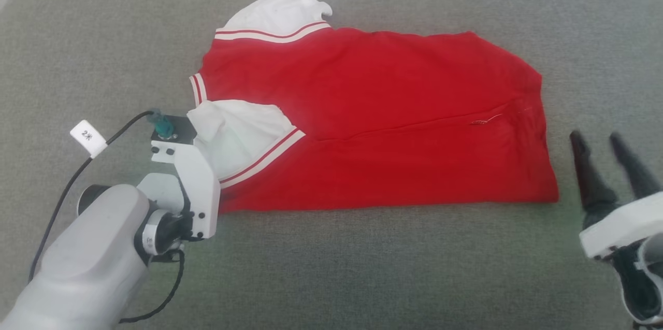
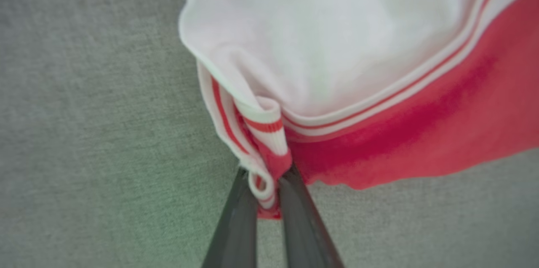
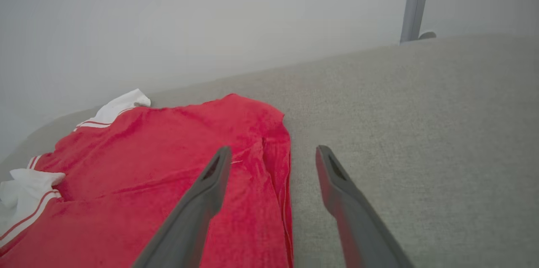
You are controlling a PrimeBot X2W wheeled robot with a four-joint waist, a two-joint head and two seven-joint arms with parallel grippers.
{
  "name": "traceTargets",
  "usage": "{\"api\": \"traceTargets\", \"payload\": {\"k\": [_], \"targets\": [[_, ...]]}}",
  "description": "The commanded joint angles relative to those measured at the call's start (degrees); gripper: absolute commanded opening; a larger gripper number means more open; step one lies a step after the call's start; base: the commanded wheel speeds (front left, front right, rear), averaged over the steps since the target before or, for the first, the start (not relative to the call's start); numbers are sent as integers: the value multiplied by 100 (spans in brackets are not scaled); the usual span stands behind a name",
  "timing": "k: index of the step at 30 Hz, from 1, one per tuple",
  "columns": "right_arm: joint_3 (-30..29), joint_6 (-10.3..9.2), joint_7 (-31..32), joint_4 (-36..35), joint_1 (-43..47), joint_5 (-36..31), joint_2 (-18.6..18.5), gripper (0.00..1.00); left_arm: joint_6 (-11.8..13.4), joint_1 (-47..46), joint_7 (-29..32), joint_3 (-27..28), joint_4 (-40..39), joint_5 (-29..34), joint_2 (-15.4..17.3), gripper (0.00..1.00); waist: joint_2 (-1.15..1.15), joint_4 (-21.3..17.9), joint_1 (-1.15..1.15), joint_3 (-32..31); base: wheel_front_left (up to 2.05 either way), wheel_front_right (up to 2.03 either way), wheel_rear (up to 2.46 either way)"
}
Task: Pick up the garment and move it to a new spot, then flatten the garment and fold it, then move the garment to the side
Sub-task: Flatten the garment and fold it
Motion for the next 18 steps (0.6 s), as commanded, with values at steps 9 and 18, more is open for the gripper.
{"api": "traceTargets", "payload": {"k": [9, 18], "targets": [[-113, 0, 1722, 621, -383, -261, 73, 100, -211, -105, -169, -284, 315, 59, -525, 0, -1, 275, 0, 175, 0, 0, 0], [-109, 0, 3086, 993, -449, -662, 8, 100, -354, -243, -274, -384, 407, 86, -718, 0, -1, 536, 0, 254, 0, 0, 0]]}}
